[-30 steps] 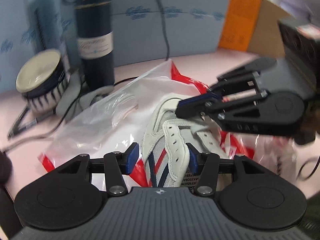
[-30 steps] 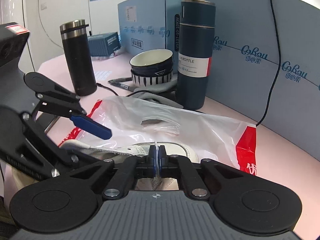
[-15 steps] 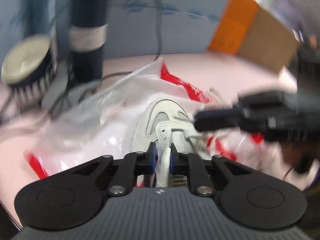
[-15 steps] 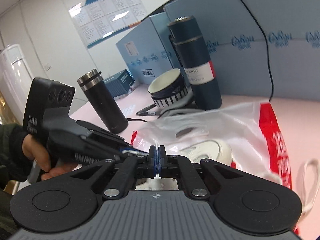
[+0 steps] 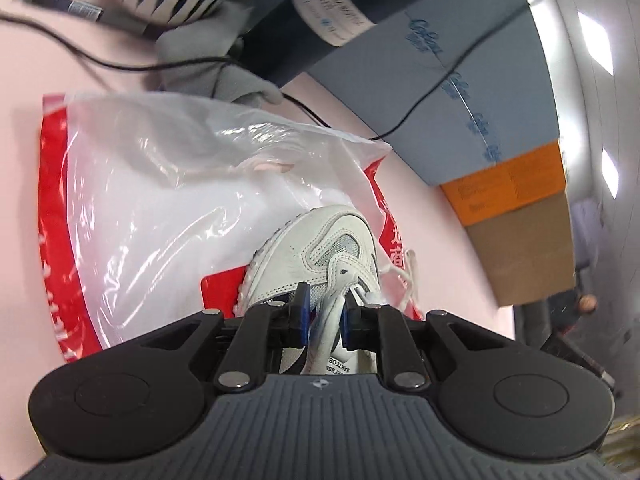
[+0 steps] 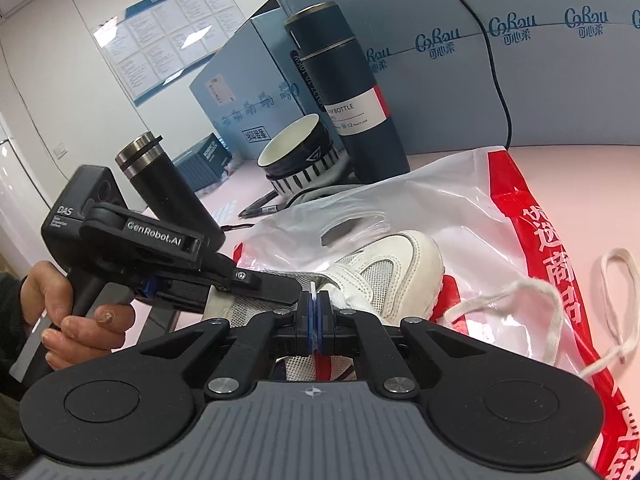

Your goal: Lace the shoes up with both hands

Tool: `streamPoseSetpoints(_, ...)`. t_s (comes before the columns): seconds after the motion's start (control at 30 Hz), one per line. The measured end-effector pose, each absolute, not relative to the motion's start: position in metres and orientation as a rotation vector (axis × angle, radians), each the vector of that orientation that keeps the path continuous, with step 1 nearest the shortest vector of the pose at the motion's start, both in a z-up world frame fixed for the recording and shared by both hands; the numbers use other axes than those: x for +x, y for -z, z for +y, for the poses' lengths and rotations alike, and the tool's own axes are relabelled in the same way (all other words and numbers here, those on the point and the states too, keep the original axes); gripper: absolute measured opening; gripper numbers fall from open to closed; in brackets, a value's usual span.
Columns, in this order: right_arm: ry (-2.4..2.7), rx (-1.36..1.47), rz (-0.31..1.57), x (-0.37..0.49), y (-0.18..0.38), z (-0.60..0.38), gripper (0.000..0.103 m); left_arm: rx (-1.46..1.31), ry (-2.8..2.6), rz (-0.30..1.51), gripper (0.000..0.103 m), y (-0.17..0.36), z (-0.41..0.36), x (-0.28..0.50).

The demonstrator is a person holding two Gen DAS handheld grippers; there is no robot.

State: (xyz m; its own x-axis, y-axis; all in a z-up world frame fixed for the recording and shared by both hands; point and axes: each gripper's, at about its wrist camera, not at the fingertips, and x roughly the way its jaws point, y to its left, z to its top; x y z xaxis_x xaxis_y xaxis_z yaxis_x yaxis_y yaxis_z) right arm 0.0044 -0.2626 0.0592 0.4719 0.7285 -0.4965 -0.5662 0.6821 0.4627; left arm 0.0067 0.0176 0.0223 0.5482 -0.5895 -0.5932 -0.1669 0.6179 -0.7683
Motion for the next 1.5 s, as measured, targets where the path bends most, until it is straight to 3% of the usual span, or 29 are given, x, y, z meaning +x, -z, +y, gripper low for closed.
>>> streamPoseSetpoints(0.43, -0.798, 0.199, 0.714, 0.01, -0.057, -0.254, 0.002, -1.082, 0.309, 1.003, 0.014, -0.002, 0.034, 0.008)
streamPoseSetpoints(1.07, -0.815, 0.05, 0.74, 0.012, -0.059, -0.239, 0.001, -1.081, 0.282, 0.997, 0.015, -0.003, 0.032, 0.006)
streamPoseSetpoints(1.5, -0.845, 0.109, 0.705, 0.014, -0.051, -0.248, 0.001, -1.085, 0.285, 1.0, 0.015, -0.003, 0.035, 0.004)
